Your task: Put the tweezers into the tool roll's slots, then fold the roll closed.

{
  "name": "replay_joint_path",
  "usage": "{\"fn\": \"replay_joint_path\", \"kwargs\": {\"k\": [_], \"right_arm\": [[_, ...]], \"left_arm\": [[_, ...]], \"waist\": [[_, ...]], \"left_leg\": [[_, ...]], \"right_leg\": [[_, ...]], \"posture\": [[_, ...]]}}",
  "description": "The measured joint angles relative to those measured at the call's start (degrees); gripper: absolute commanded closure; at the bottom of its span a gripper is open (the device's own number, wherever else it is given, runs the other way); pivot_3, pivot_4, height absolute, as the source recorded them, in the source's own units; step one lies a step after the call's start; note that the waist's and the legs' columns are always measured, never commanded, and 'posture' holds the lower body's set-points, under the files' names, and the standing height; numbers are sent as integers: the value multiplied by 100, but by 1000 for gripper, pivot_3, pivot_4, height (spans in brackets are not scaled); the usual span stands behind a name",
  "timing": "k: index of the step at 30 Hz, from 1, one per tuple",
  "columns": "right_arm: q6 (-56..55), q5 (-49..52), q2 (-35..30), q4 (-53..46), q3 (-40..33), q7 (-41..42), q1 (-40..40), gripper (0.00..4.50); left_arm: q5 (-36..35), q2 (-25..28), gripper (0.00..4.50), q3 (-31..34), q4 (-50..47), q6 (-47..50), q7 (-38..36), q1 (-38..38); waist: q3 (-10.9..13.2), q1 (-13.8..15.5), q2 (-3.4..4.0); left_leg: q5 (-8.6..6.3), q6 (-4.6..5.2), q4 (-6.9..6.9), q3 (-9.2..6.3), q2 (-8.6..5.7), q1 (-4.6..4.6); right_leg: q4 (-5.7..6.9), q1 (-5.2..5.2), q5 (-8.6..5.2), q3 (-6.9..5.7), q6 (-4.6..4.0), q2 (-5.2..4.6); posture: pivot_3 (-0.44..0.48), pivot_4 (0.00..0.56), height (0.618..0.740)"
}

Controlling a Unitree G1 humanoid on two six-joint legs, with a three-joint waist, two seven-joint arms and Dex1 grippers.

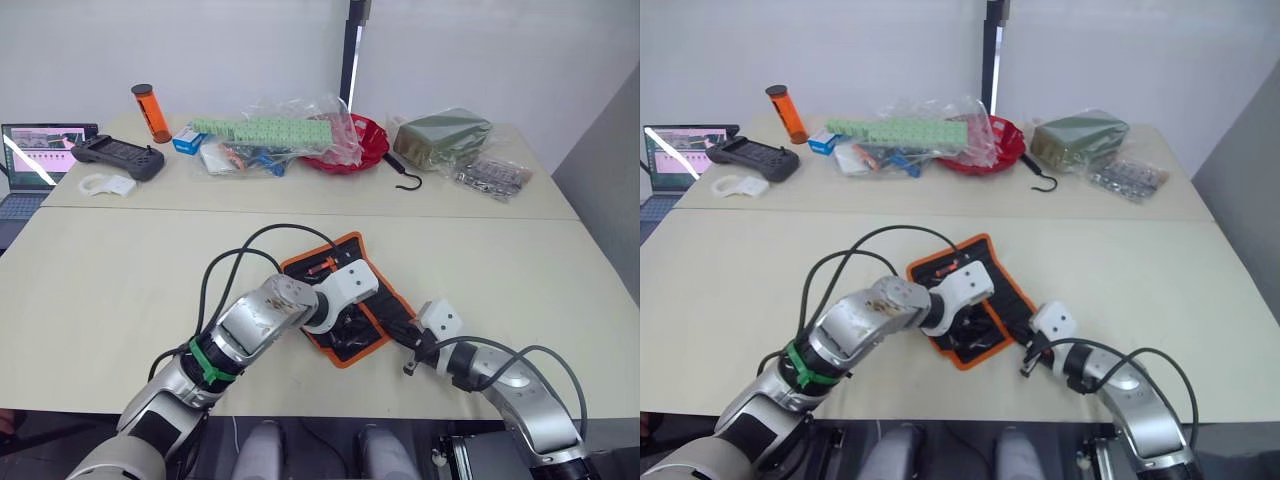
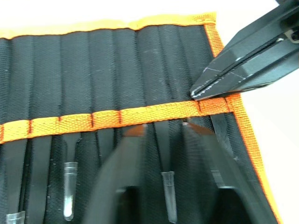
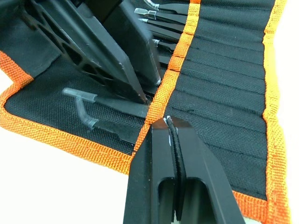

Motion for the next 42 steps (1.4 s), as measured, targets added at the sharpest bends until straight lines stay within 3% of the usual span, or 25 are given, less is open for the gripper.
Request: {"fn": "replay_joint_path", "kwargs": {"k": [5,6,13,18,24,29,33,37,38,42], "right_arm": [[-27,30,-17,63,5,119,-63,4500],[-26,65,-42,62,-11,156,-64,4500],[208,401,-225,21,-182,440,-170,4500],[821,787,-306,-294,-185,614,-251,4500],[1786,1436,-314,-956,-138,627,-567,4500],[2303,1702,-250,-1305,-92,398,-810,2982],[2710,1816,-89,-1536,199,189,-1103,1615],[3040,1840,19,-1618,580,34,-1403,243],[3093,1836,53,-1617,657,-5,-1466,52],[3355,1796,202,-1575,984,-117,-1828,52]], "left_arm": [[-319,400,128,710,-106,362,-184,-152],[-358,530,29,943,-108,390,-206,-217],[-869,1244,29,1906,-243,278,-776,-345],[-774,2508,29,2114,-261,-1194,-1761,227],[-114,2700,29,2682,883,-3932,-2048,830],[-281,2875,0,2668,1813,-4281,-3175,825],[-678,2714,0,2926,1672,-4293,-3428,934],[-801,2845,0,3250,1215,-4468,-3614,1837],[-843,2868,0,3296,1122,-4457,-3638,2072],[-994,3020,0,3614,614,-4435,-3685,2819]], "waist": [[1,-37,1],[1,-35,2],[2,-13,3],[7,-79,10],[12,17,6],[14,32,4],[14,-12,4],[14,-156,5],[14,-163,4],[15,-144,5]], "left_leg": [[0,0,-1,-2,4,-1],[0,0,-2,-2,3,-2],[-4,5,-3,0,-2,-23],[-3,5,-12,2,2,-40],[0,5,-2,2,0,-42],[1,6,-2,1,-2,-59],[1,7,0,1,4,-69],[1,7,-7,8,7,-74],[1,7,-7,8,11,-82],[3,9,-2,4,13,-96]], "right_leg": [[3,-6,0,0,0,5],[2,-6,0,0,0,4],[-1,-26,3,-1,-6,-3],[20,-59,5,3,-14,-1],[29,-62,6,3,-16,-3],[30,-75,4,-1,-14,-4],[53,-99,4,0,-15,0],[89,-135,5,4,-20,-3],[90,-145,5,3,-21,1],[90,-154,5,2,-23,4]], "posture": [[0,150,740],[0,150,740],[0,150,740],[0,150,740],[0,150,740],[0,150,740],[0,150,740],[0,150,740],[0,150,740],[0,150,740]]}}
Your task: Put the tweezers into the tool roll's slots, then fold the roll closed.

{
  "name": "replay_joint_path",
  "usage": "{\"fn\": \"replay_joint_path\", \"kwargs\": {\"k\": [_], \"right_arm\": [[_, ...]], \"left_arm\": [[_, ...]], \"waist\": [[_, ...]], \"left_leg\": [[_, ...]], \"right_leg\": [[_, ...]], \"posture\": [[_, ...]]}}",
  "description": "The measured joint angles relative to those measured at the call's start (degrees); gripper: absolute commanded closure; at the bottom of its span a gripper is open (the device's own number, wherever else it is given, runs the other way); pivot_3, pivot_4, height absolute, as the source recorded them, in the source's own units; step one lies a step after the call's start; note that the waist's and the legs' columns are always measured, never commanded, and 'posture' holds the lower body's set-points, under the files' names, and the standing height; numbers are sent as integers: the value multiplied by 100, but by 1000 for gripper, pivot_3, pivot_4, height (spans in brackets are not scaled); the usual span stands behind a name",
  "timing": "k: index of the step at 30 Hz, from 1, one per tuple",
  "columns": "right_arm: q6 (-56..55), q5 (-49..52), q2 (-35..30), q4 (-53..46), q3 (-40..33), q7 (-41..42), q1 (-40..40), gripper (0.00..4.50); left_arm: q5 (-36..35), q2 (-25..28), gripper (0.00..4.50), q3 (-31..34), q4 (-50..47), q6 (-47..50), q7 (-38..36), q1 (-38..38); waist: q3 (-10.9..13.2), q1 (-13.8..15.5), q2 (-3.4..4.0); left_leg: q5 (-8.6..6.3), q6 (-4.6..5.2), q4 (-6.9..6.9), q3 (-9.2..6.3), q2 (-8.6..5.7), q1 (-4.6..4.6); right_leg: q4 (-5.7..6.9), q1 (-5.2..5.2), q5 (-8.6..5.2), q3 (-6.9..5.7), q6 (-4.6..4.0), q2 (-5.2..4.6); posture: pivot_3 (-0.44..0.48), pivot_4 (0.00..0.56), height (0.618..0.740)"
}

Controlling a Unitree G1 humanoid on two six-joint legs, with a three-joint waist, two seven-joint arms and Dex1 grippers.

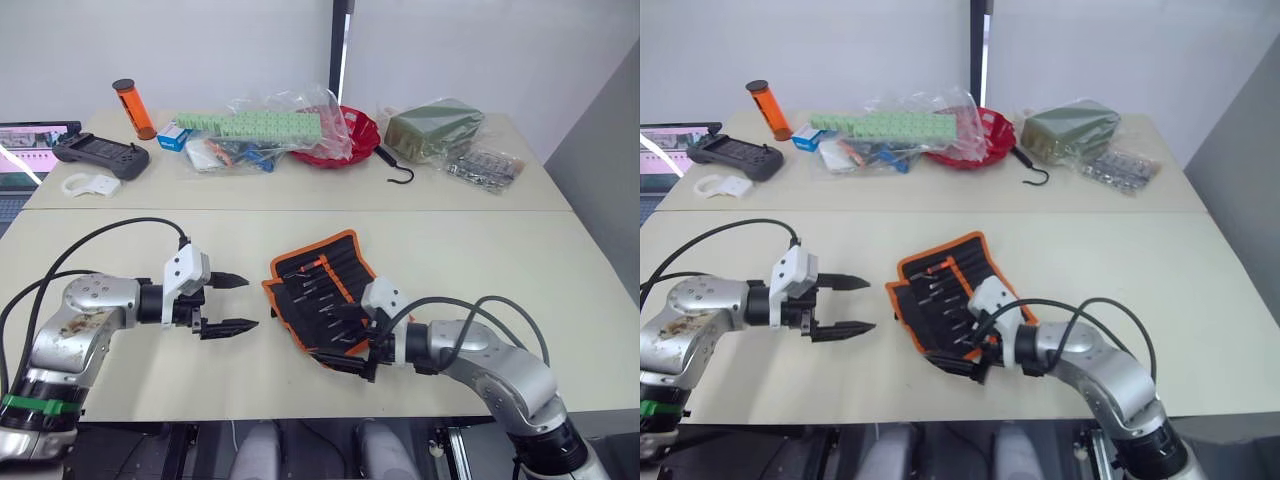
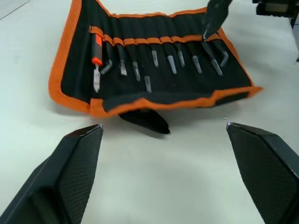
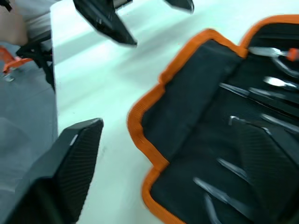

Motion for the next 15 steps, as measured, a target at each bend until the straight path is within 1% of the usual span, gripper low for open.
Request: {"fn": "replay_joint_path", "kwargs": {"k": [4,9,12,15], "right_arm": [[165,-68,163,211,372,-56,-390,52],[195,-258,252,436,676,-86,-586,52],[219,-356,392,526,835,-159,-708,52],[299,-460,486,532,902,-277,-719,887]], "left_arm": [[-138,219,0,373,-383,41,-21,499],[-144,222,0,482,-620,-6,-41,914],[-144,225,0,549,-712,-6,-42,1024],[-143,229,0,620,-732,-4,-41,1082]], "waist": [[0,28,1],[1,25,2],[1,9,2],[1,16,2]], "left_leg": [[3,4,1,2,-3,2],[3,4,0,3,-2,1],[3,4,0,2,2,2],[3,4,1,2,0,2]], "right_leg": [[-2,2,0,0,-1,-4],[-1,-1,0,0,-2,-3],[0,-1,1,-1,-5,1],[0,-1,1,-1,-5,-1]], "posture": [[0,150,740],[0,150,740],[0,150,740],[0,150,740]]}}
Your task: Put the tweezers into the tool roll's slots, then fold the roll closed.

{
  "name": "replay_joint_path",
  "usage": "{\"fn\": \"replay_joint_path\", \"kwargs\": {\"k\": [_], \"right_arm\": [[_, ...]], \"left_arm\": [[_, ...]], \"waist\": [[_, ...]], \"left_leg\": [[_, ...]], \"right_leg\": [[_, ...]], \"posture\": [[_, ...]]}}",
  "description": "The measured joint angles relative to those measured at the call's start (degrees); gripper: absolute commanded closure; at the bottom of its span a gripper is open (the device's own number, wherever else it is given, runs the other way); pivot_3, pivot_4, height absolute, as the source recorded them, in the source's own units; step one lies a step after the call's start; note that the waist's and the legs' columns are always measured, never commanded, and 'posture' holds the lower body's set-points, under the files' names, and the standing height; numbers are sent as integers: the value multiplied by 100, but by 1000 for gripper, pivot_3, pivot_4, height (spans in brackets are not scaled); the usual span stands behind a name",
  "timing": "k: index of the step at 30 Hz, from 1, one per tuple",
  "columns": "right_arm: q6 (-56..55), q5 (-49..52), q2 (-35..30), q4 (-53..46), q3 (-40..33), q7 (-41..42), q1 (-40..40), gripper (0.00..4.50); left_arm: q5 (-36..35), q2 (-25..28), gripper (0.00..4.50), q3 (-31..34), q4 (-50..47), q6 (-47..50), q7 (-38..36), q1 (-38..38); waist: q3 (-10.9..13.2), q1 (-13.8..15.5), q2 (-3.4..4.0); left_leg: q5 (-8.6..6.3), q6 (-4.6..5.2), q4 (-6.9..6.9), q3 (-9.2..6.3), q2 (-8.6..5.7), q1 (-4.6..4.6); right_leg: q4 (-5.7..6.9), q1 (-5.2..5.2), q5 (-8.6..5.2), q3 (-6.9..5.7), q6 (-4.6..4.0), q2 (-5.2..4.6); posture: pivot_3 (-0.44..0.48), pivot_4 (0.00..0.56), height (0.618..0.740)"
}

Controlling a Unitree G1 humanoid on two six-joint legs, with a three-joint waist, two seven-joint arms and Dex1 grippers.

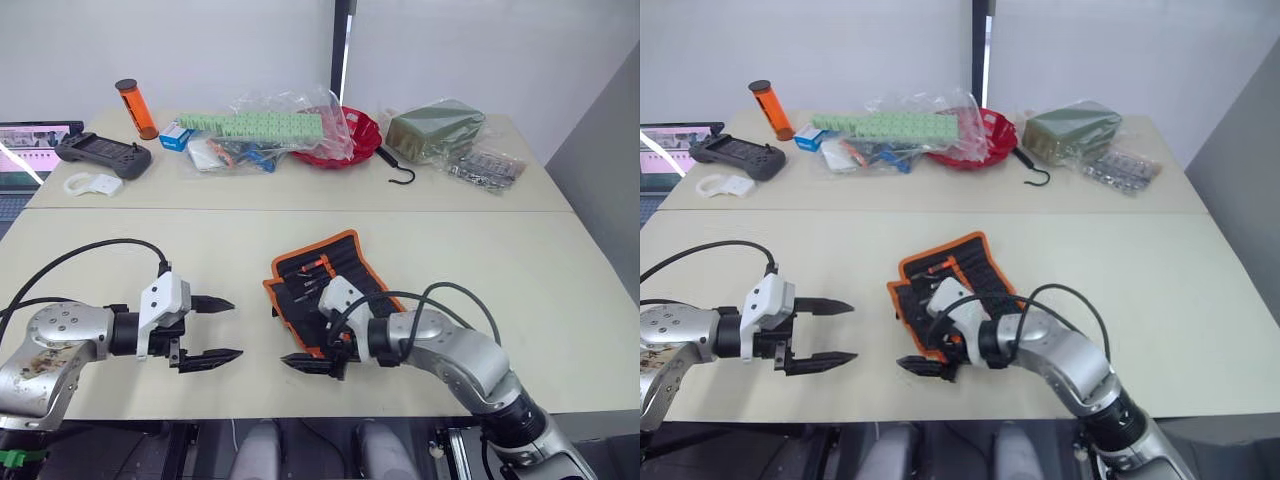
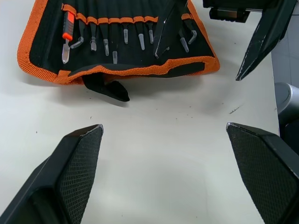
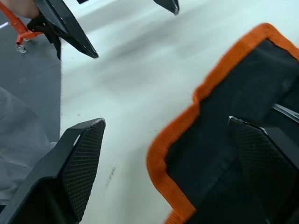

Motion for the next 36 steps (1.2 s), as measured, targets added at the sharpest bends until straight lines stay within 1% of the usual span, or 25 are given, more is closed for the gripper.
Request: {"fn": "replay_joint_path", "kwargs": {"k": [10,11,14,19,21,22,27,31,36], "right_arm": [[222,-59,61,53,-10,-242,24,4338],[222,-62,21,53,-8,-216,16,4472],[193,-73,-158,52,11,-38,-54,4472],[-232,-265,-974,23,138,648,-227,4472],[-626,-395,-1462,-77,208,1116,-222,4472],[-672,-419,-1527,-87,210,1169,-222,4472],[-2110,-1152,-2470,64,364,2042,-187,4472],[-2784,-1344,-2717,272,240,2439,-119,4472],[-3329,-1417,-3010,250,-138,2730,151,4472]], "left_arm": [[27,37,0,-72,304,37,31,-291],[34,37,0,-122,344,32,22,-354],[63,36,0,-238,452,1,-28,-484],[128,25,0,-429,598,-139,-89,-649],[143,1,0,-513,661,-165,-117,-703],[144,-3,0,-525,664,-166,-123,-703],[147,-47,0,-755,684,-250,-291,-822],[146,-150,0,-947,622,-327,-378,-924],[148,-283,0,-1187,497,-504,-563,-1194]], "waist": [[0,-8,0],[0,-4,0],[0,-4,0],[1,3,2],[1,2,2],[1,0,2],[4,3,6],[4,6,6],[4,27,6]], "left_leg": [[0,0,0,0,0,0],[0,0,0,0,0,0],[0,0,0,1,-1,0],[0,0,0,1,-2,0],[0,0,0,2,-2,-1],[0,0,0,2,-2,-1],[0,0,4,4,-3,-1],[0,0,4,4,-3,-2],[0,0,10,4,-4,-3]], "right_leg": [[1,-1,0,0,0,1],[1,-1,0,0,0,1],[0,0,0,0,0,0],[-1,0,0,-1,0,-1],[-2,0,0,-1,1,-2],[-3,0,0,-1,1,-2],[-3,1,-1,-1,1,-3],[-2,1,-1,-1,1,-3],[-1,3,0,-1,1,-3]], "posture": [[0,150,740],[0,150,740],[0,150,740],[0,150,740],[0,150,740],[0,150,740],[0,150,740],[0,150,740],[0,150,740]]}}
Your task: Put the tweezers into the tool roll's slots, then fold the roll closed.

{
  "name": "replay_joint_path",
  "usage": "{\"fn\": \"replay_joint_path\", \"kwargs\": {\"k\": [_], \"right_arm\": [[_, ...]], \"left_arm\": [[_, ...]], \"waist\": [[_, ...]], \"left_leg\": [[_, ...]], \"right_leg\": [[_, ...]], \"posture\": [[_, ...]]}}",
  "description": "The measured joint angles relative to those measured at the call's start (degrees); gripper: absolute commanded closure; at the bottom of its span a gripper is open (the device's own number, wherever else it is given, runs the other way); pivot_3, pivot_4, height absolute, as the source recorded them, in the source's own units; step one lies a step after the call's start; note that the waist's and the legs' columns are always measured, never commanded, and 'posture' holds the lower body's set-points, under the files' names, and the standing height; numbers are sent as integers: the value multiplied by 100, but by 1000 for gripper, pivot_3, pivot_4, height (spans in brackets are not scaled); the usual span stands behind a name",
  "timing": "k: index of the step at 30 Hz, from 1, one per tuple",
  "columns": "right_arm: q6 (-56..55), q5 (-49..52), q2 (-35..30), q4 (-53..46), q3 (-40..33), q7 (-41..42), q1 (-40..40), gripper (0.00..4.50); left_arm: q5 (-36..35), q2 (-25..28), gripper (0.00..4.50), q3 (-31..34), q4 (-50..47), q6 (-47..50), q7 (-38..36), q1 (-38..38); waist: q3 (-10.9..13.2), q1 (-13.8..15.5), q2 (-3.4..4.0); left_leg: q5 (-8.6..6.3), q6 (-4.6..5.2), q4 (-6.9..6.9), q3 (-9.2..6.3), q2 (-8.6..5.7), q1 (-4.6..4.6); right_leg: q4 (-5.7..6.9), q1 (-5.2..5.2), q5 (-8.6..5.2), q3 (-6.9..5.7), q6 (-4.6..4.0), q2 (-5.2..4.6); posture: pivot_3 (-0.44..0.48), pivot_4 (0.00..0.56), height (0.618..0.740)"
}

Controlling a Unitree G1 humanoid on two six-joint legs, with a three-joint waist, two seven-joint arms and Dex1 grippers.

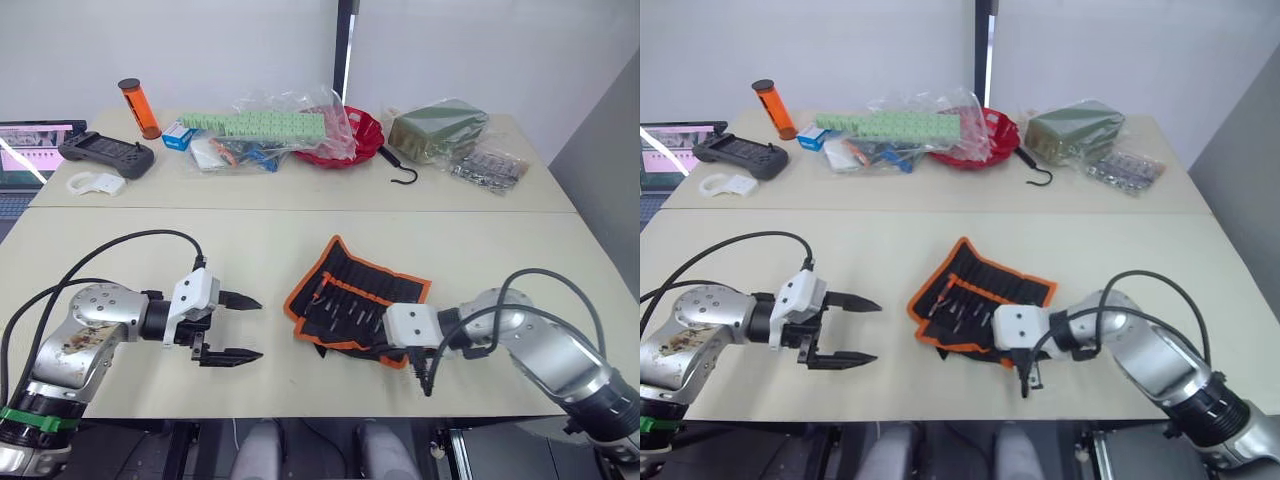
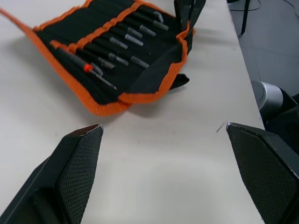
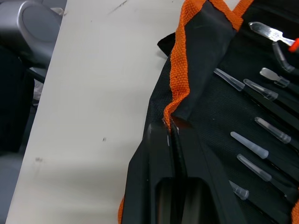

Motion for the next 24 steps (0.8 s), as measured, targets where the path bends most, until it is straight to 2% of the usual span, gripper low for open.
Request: {"fn": "replay_joint_path", "kwargs": {"k": [7,10,14,17,24], "right_arm": [[-220,-221,-230,-101,-350,73,333,4472],[248,100,-42,-316,-679,-110,528,3680],[936,415,-18,-738,-1055,-357,785,2293],[1020,494,6,-1014,-1320,-557,1024,1291],[1198,524,28,-1492,-1799,-987,2129,1291]], "left_arm": [[446,-320,0,-697,50,-235,-68,-750],[664,-440,0,-975,113,-488,-188,-944],[857,-604,0,-1209,302,-830,-333,-1201],[975,-783,0,-1301,546,-1069,-373,-1383],[1360,-1104,0,-1585,1140,-1684,-463,-1679]], "waist": [[0,40,0],[0,73,0],[0,107,0],[0,120,0],[0,128,0]], "left_leg": [[-1,1,30,-1,0,-7],[-1,2,33,-1,0,-9],[-1,2,38,-1,-1,-10],[-1,2,43,-1,-3,-11],[-2,2,47,-2,-5,-14]], "right_leg": [[3,7,0,0,0,3],[5,7,0,0,0,3],[6,7,0,0,0,3],[6,10,1,0,2,2],[5,13,2,0,5,1]], "posture": [[0,150,740],[0,150,740],[0,150,740],[0,150,740],[0,150,740]]}}
